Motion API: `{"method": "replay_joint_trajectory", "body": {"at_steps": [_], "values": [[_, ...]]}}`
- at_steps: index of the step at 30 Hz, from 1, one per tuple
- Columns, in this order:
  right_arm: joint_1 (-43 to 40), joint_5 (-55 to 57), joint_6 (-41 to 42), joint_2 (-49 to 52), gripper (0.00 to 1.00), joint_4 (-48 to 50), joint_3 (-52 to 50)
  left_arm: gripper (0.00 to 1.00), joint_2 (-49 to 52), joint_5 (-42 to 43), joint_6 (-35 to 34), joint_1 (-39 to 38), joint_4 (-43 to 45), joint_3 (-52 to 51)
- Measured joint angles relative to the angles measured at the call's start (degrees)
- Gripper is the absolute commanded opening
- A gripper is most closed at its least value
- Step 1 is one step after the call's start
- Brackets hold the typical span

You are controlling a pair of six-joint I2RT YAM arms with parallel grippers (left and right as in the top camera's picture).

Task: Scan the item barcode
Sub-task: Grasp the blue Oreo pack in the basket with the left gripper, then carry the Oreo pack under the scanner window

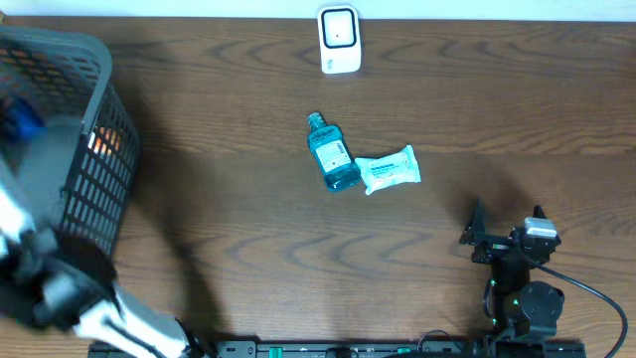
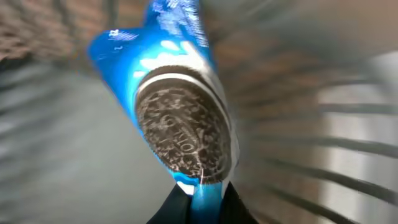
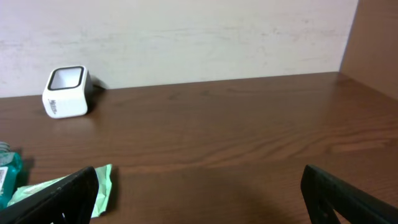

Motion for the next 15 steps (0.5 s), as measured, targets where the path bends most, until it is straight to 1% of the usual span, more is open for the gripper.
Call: {"method": "replay_joint_trajectory", "body": {"at_steps": [3, 5, 8, 11, 15], "values": [[0.0, 0.0, 0.0, 0.0, 0.99, 0.0, 0.0, 0.08, -12.5, 3.9, 0.8, -1.1, 4.6, 2.1], [0.0, 0.0, 0.0, 0.0, 0.99, 0.0, 0.0, 0.08, -19.6, 5.7, 1.8, -3.8, 6.8, 3.2], [0.0, 0.0, 0.0, 0.0, 0.99, 0.0, 0.0, 0.08, -27.7, 8.0, 3.5, -12.6, 6.6, 4.3], [0.0, 0.0, 0.0, 0.0, 0.99, 0.0, 0.0, 0.08, -30.1, 9.3, 5.5, -23.5, 2.8, 4.5], [0.0, 0.0, 0.0, 0.0, 0.99, 0.0, 0.0, 0.08, -26.4, 10.0, 6.6, -37.9, -2.2, 2.9]]}}
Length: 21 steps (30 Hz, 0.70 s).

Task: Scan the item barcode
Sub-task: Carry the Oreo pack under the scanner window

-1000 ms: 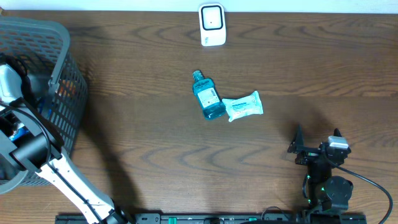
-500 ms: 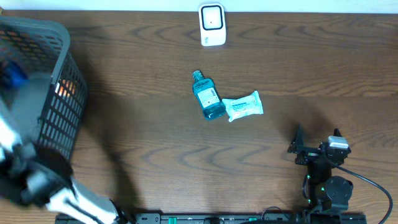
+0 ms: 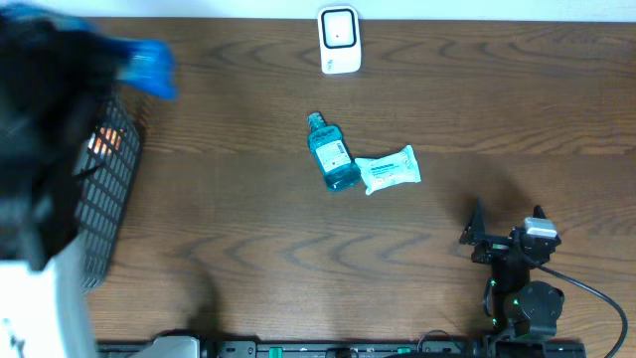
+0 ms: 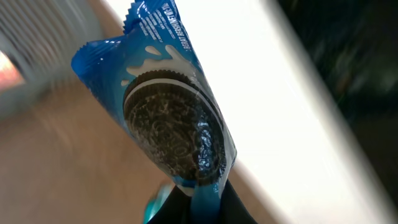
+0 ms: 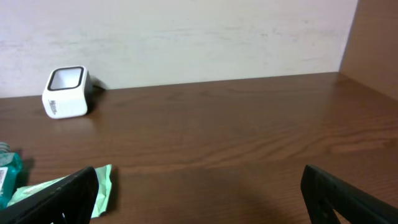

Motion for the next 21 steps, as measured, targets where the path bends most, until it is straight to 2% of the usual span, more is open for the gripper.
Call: {"method": "replay_joint_trajectory", "body": {"at_steps": [3, 12, 18, 21], "values": [[0.0, 0.0, 0.0, 0.0, 0.99, 0.0, 0.0, 0.08, 7.5, 0.0, 0.7, -10.8, -1.0, -2.8], [0.0, 0.0, 0.0, 0.0, 0.99, 0.0, 0.0, 0.08, 30.1, 1.0, 8.3, -30.0, 1.9, -3.9], [0.0, 0.0, 0.0, 0.0, 0.99, 0.0, 0.0, 0.08, 42.2, 6.0, 22.1, -38.9, 13.0, -4.4], [0.0, 0.0, 0.0, 0.0, 0.99, 0.0, 0.0, 0.08, 45.0, 8.6, 30.2, -42.8, 14.5, -4.4]]}}
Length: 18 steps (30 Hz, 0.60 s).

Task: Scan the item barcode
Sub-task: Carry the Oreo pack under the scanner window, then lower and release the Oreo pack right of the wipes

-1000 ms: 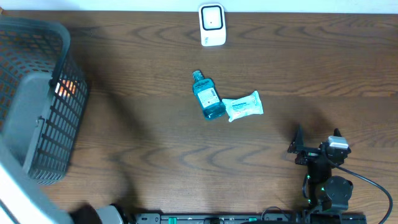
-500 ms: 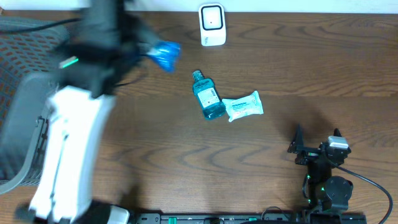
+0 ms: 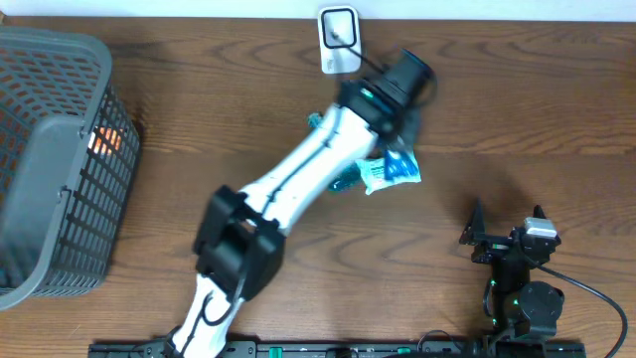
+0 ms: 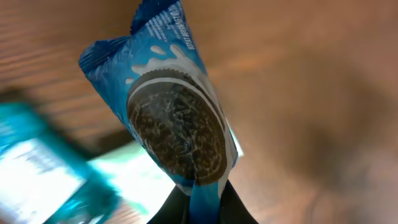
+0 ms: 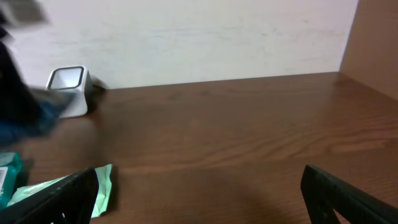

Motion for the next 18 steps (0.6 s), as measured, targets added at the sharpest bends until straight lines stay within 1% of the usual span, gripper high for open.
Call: {"method": "replay_joint_trajectory", "body": {"at_steps": [2, 7, 12, 13, 15, 17, 18], "values": [[0.0, 0.0, 0.0, 0.0, 0.99, 0.0, 0.0, 0.08, 1.2, 1.3, 4.6, -2.7, 0.9, 0.0], [0.0, 0.0, 0.0, 0.0, 0.99, 0.0, 0.0, 0.08, 3.5, 3.9, 11.5, -7.9, 4.9, 0.0], [0.0, 0.0, 0.0, 0.0, 0.99, 0.0, 0.0, 0.08, 5.6, 5.0, 13.6, -9.7, 6.1, 0.0], [0.0, 0.0, 0.0, 0.0, 0.99, 0.0, 0.0, 0.27, 6.3, 5.7, 13.9, -9.8, 6.1, 0.0], [0.0, 0.0, 0.0, 0.0, 0.99, 0.0, 0.0, 0.36, 7.1, 7.3, 14.4, -9.6, 6.1, 0.0], [0.0, 0.0, 0.0, 0.0, 0.99, 0.0, 0.0, 0.54, 7.3, 8.5, 14.4, -9.6, 6.2, 0.0], [0.0, 0.0, 0.0, 0.0, 0.99, 0.0, 0.0, 0.55, 7.3, 9.0, 14.4, -9.5, 6.3, 0.0]]}}
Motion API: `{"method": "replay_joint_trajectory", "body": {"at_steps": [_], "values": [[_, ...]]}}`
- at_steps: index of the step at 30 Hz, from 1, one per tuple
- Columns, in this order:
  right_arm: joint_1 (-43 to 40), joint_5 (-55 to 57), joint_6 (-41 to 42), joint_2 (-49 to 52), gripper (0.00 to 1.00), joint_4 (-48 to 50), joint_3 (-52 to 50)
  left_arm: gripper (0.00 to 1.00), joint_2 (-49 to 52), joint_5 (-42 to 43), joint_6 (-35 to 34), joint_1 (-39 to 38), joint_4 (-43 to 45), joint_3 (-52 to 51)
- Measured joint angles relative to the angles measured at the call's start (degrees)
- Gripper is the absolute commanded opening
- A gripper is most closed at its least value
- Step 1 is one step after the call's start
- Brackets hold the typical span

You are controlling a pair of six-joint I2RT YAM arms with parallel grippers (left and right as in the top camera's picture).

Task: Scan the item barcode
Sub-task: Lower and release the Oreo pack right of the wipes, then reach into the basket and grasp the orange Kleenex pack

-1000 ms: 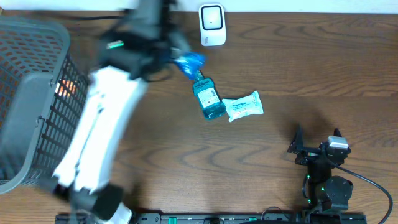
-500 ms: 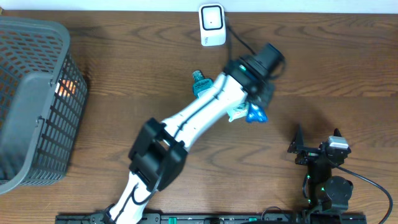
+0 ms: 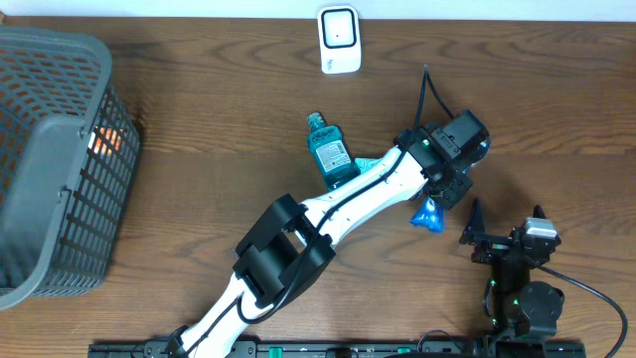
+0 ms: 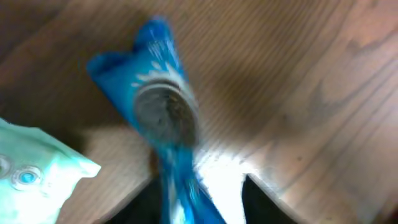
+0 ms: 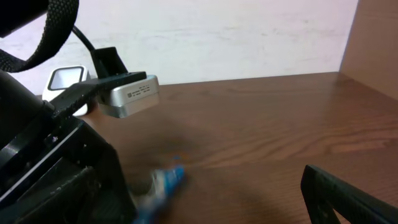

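Observation:
The blue cookie packet lies blurred on the table at the right, just left of my right gripper. My left gripper hovers right over it. In the left wrist view the packet runs down between the jaws of the left gripper, which stand apart, open. The right wrist view shows the packet as a blur in front of the open right gripper. The white scanner stands at the back edge.
A teal mouthwash bottle and a green wipes packet lie mid-table under the left arm. A grey mesh basket stands at the far left. The left arm's body fills the left of the right wrist view.
My left gripper has moved from near the scanner to the right front of the table. Its jaws, shut on the cookie packet before, now stand open and the packet is down on the table.
My left gripper held the cookie packet inside the basket. Then it held it above the basket's rim, then near the scanner over the bottle and wipes. Now the packet lies by the right gripper, let go. The right arm stayed still.

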Motion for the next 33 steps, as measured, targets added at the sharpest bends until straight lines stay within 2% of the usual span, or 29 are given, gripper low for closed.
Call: {"method": "replay_joint_trajectory", "body": {"at_steps": [2, 3, 8, 12, 15, 20, 25, 27, 28, 33], "values": [[0.0, 0.0, 0.0, 0.0, 0.99, 0.0, 0.0, 0.59, -0.1, 0.7, 0.1, 0.2, -0.1, 0.0], [0.0, 0.0, 0.0, 0.0, 0.99, 0.0, 0.0, 0.72, -0.2, 1.1, 0.3, 0.3, -0.5, 0.0], [0.0, 0.0, 0.0, 0.0, 0.99, 0.0, 0.0, 0.74, -4.2, 0.4, 1.4, 4.1, -6.9, 2.6], [0.0, 0.0, 0.0, 0.0, 0.99, 0.0, 0.0, 0.74, -20.9, -11.0, 1.2, 16.6, -16.7, 6.4], [0.0, 0.0, 0.0, 0.0, 0.99, 0.0, 0.0, 0.74, -29.9, -17.1, -0.6, 27.9, -19.6, 7.5], [0.0, 0.0, 0.0, 0.0, 0.99, 0.0, 0.0, 0.74, -40.2, -23.8, -10.8, 52.9, -23.1, 8.3], [0.0, 0.0, 0.0, 0.0, 0.99, 0.0, 0.0, 0.74, -40.9, -25.4, -21.9, 70.1, -27.6, 8.3], [0.0, 0.0, 0.0, 0.0, 0.99, 0.0, 0.0, 0.86, -39.4, -25.7, -26.8, 74.4, -30.2, 8.2], [0.0, 0.0, 0.0, 0.0, 0.99, 0.0, 0.0, 0.99, -38.4, -25.9, -29.3, 76.0, -31.6, 8.1], [0.0, 0.0, 0.0, 0.0, 0.99, 0.0, 0.0, 0.98, -30.6, -25.8, -41.8, 79.8, -34.2, 7.5]]}}
